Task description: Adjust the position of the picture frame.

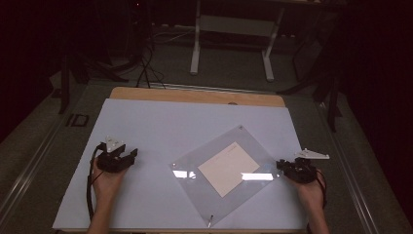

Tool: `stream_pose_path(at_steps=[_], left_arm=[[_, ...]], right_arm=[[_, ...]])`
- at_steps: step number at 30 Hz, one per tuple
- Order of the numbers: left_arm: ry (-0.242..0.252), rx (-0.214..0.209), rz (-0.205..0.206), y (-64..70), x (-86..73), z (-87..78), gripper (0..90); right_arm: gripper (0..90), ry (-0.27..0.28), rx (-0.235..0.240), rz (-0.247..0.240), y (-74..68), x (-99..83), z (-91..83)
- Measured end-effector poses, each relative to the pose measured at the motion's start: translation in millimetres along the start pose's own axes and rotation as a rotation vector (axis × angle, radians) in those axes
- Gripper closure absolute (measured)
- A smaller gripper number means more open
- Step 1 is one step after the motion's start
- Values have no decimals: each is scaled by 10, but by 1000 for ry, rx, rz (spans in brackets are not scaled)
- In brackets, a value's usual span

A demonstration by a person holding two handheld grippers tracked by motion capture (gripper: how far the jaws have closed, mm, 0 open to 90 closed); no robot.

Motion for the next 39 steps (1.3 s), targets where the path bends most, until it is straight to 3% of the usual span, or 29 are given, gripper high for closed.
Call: stream_pose_path(at_steps=[1,4,16,26,32,37,39], left_arm=[[1,3,2,0,-1,0,477],[-3,6,6,-6,-3,3,479],[12,12,9,-3,1,7,498],[22,-5,38,39,11,17,507],[19,-49,56,72,12,9,513],[12,-119,92,190,22,5,523],[11,-149,107,252,31,8,525]], right_arm=[[825,4,13,13,1,-1,7],[844,-9,-45,-33,-54,36,10],[843,25,-86,17,-3,290,207],[828,67,-63,65,33,858,761],[823,39,-84,101,-7,1122,1059],[832,1,-100,103,-36,1096,1185],[830,11,-89,123,-26,1080,1184]])
Point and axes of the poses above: each handheld gripper's, and its own axes: z roughly forward along the jaws, x roughly out of its top, y roughly to its right, the point moved 1 cm from there along z, roughly forward along the jaws, and after that the axes turned 7 degrees about -x, right-handed, at the moved point
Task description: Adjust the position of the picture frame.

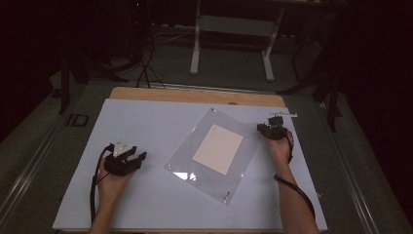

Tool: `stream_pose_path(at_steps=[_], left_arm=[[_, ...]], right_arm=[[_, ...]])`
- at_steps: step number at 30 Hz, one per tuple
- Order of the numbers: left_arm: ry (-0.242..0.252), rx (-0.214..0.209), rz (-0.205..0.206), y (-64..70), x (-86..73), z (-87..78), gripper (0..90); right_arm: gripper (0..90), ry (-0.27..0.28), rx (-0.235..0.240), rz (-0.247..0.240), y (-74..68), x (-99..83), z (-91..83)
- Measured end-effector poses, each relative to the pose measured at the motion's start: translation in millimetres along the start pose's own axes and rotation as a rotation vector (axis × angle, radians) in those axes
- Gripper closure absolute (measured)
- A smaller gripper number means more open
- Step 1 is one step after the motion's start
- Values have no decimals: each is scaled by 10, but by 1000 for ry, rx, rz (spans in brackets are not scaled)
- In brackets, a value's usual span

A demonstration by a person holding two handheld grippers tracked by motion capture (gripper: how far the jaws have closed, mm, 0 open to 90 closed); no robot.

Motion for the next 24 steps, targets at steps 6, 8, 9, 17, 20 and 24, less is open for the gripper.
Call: stream_pose_path(at_steps=[6,8,9,17,20,24], left_arm=[[3,-105,37,219,67,42,531],[0,-151,49,308,88,68,533],[-4,-173,59,354,99,82,535],[-15,-340,148,764,180,183,536],[-16,-356,165,819,191,193,536],[-26,-476,209,1122,243,287,546]], right_arm=[[833,-8,-14,-20,-13,12,3],[833,-8,-12,-21,-10,12,3],[832,-8,-11,-22,-10,13,3],[828,-12,-1,-6,-2,14,5],[828,-14,0,-6,-1,15,5],[826,-18,4,-1,2,19,7]])
Point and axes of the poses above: each handheld gripper's, and its own axes: z roughly forward along the jaws, x roughly out of its top, y roughly to its right, the point moved 1 cm from there along z, roughly forward along the jaws, and after that the axes turned 7 degrees about -x, right-handed, at the moved point
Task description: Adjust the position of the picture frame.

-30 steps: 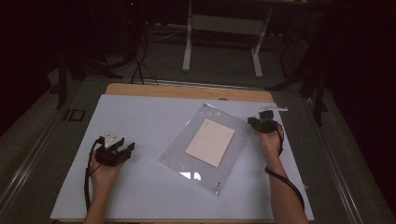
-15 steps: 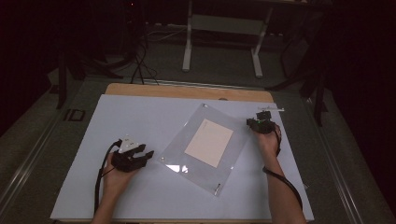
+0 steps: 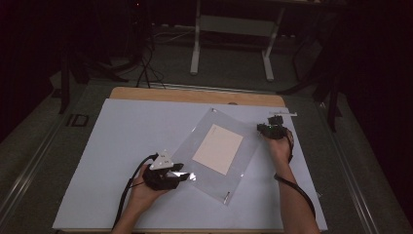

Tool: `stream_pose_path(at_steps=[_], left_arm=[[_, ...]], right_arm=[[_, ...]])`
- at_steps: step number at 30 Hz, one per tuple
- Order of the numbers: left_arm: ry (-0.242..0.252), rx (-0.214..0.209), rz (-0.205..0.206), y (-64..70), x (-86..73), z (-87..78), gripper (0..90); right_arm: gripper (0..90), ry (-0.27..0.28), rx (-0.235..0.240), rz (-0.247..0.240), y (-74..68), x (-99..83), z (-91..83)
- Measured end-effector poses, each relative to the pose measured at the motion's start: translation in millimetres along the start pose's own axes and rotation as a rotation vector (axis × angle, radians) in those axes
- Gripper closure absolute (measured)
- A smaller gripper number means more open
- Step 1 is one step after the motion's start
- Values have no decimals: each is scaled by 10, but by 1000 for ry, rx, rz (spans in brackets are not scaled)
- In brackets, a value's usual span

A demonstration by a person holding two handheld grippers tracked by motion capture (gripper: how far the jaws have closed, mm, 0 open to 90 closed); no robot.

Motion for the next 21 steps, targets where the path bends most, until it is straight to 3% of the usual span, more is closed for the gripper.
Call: stream_pose_path(at_steps=[10,16,21], left_arm=[[-12,-173,61,328,103,417,591],[-27,-234,121,495,94,552,591],[-36,-243,143,561,119,637,608]], right_arm=[[821,0,4,14,6,-1,1],[819,0,8,21,10,-6,0],[818,2,10,26,11,-8,1]])
Point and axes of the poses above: each handheld gripper's, and its own axes: z roughly forward along the jaws, x roughly out of its top, y roughly to its right, the point moved 1 cm from there along z, roughly forward along the jaws, and after that the axes turned 7 degrees about -x, right-handed, at the moved point
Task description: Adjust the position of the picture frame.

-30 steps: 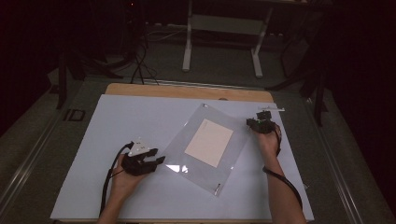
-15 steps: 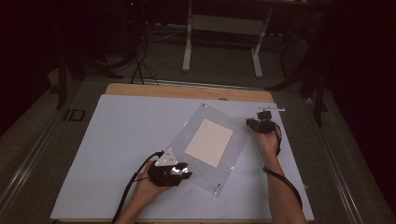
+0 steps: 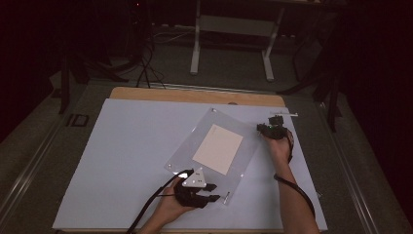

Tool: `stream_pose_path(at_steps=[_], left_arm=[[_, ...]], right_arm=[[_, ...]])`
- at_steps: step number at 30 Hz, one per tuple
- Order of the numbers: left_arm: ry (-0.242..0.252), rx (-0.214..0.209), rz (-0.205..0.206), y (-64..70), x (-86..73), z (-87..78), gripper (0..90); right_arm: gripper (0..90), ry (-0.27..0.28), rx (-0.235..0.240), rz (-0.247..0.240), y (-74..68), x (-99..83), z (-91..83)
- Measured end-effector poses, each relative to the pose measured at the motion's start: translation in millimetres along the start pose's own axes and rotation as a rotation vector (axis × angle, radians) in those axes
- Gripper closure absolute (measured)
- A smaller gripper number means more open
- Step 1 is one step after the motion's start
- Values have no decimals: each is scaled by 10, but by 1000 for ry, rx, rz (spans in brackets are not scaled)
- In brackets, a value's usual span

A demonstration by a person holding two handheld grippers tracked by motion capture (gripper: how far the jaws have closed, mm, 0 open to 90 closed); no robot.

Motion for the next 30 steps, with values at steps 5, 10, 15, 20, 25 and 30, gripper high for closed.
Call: stream_pose_path(at_steps=[5,10,15,20,25,30], left_arm=[[-16,-38,25,56,23,108,628],[-35,-42,51,100,77,219,686],[-46,-29,70,77,133,326,793],[-64,-3,120,92,177,399,822],[-83,64,201,165,225,388,846],[-85,96,200,214,271,317,845]], right_arm=[[817,-4,2,4,2,3,2],[817,-7,1,6,0,8,3],[817,-11,1,5,2,14,5],[819,-15,-2,0,0,21,6],[817,-15,-8,30,-2,35,20],[808,-4,24,55,-65,113,35]])
Point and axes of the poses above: each handheld gripper's, and its own axes: z roughly forward along the jaws, x roughly out of its top, y roughly to its right, the point moved 1 cm from there along z, roughly forward along the jaws, and after that the axes turned 7 degrees about -x, right-handed, at the moved point
